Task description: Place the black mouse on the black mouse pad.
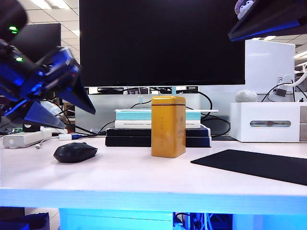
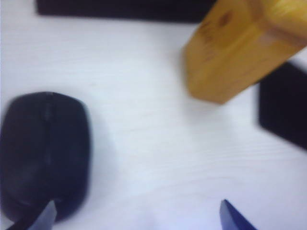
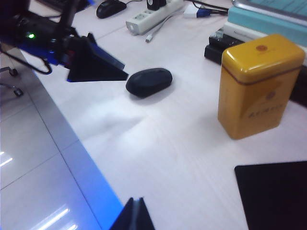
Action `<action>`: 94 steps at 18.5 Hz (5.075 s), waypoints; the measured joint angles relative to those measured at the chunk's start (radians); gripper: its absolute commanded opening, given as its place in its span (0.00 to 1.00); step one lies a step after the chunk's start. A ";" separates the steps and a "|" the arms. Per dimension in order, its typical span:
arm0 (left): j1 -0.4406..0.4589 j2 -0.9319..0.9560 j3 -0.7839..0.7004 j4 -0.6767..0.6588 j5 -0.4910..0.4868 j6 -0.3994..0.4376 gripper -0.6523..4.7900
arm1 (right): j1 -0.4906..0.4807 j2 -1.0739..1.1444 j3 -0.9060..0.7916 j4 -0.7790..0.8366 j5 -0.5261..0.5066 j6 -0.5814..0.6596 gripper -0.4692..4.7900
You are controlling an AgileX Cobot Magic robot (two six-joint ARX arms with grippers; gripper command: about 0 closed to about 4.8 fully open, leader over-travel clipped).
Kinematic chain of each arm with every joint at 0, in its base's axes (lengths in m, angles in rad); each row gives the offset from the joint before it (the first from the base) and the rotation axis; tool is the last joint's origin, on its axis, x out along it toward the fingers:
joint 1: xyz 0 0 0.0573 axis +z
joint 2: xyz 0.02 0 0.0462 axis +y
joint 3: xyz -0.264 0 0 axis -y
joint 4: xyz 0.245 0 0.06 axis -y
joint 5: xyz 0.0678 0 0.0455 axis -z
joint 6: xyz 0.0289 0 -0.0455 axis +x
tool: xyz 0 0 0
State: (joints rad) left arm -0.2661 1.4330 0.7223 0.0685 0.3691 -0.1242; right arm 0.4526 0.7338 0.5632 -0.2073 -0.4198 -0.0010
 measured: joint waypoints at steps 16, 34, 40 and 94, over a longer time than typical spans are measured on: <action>-0.008 0.000 0.030 0.028 -0.081 0.106 1.00 | 0.000 0.002 0.000 -0.018 -0.026 -0.003 0.08; -0.008 0.218 0.140 0.012 -0.182 0.146 1.00 | -0.001 0.002 0.000 -0.018 -0.026 -0.026 0.08; -0.007 0.225 0.142 -0.027 -0.198 0.174 1.00 | -0.001 0.002 0.000 -0.018 -0.026 -0.027 0.08; -0.007 0.295 0.143 0.015 -0.191 0.135 0.36 | -0.001 0.002 0.000 -0.015 -0.026 -0.049 0.08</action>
State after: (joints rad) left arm -0.2729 1.7283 0.8654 0.0837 0.1783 0.0105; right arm 0.4519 0.7357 0.5632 -0.2226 -0.4458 -0.0498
